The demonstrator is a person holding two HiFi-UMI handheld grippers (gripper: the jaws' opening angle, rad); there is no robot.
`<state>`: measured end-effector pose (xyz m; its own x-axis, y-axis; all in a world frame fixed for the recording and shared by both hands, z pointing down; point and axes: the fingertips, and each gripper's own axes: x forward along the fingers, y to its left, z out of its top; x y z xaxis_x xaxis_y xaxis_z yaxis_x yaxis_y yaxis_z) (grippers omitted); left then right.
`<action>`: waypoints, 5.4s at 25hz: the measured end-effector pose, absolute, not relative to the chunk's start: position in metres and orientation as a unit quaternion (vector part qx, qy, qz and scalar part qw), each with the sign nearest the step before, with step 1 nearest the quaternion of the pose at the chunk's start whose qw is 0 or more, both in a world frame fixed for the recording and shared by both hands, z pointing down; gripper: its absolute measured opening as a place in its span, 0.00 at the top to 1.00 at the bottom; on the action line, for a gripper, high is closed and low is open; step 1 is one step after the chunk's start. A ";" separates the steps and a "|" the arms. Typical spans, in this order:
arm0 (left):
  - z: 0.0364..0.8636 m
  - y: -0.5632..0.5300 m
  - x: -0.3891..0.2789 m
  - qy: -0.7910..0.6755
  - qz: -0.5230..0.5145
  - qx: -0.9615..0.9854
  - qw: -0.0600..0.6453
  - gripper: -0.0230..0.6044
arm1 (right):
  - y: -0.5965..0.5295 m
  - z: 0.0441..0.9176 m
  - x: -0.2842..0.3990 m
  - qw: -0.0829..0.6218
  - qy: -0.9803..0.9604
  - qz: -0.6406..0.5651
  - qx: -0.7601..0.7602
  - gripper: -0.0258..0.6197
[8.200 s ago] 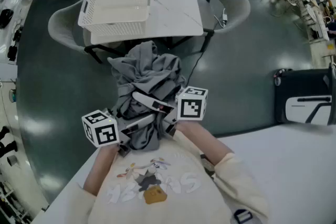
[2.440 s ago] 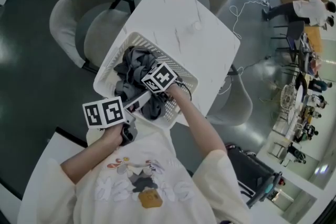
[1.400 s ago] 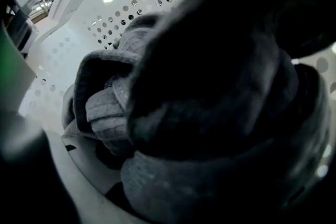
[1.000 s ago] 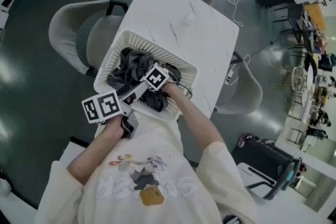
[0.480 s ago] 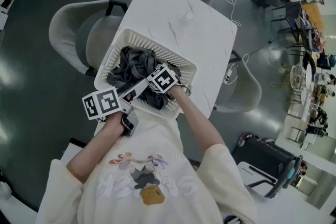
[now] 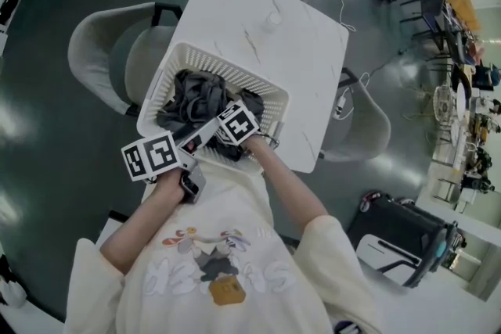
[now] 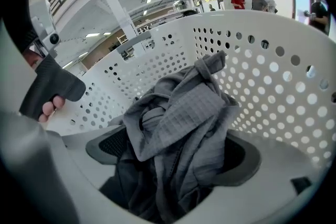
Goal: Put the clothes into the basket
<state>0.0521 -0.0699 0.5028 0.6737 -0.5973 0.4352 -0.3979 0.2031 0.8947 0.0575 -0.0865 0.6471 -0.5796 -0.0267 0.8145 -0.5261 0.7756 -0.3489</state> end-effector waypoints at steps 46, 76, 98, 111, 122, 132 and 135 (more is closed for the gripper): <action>0.516 -0.119 0.011 -0.523 0.085 0.699 0.481 0.95 | -0.104 0.572 0.075 0.317 -0.819 0.347 0.328 0.22; 0.555 -0.097 0.030 -0.484 0.149 0.706 0.496 0.95 | -0.127 0.687 0.139 0.442 -0.701 0.343 0.442 0.51; 0.528 -0.097 0.035 -0.489 0.126 0.722 0.472 0.95 | -0.120 0.541 0.128 0.233 -0.771 0.359 0.472 0.82; 0.475 -0.096 0.043 -0.478 0.107 0.780 0.389 0.95 | -0.113 0.468 0.103 0.121 -0.823 0.297 0.468 0.85; 0.435 -0.096 0.043 -0.480 0.058 0.823 0.300 0.95 | -0.106 0.427 0.098 0.067 -0.837 0.223 0.495 0.89; 0.430 -0.092 0.051 -0.462 0.067 0.836 0.288 0.95 | -0.100 0.427 0.093 0.078 -0.840 0.223 0.489 0.92; 0.430 -0.090 0.054 -0.461 0.070 0.837 0.287 0.95 | -0.098 0.429 0.096 0.081 -0.838 0.228 0.489 0.92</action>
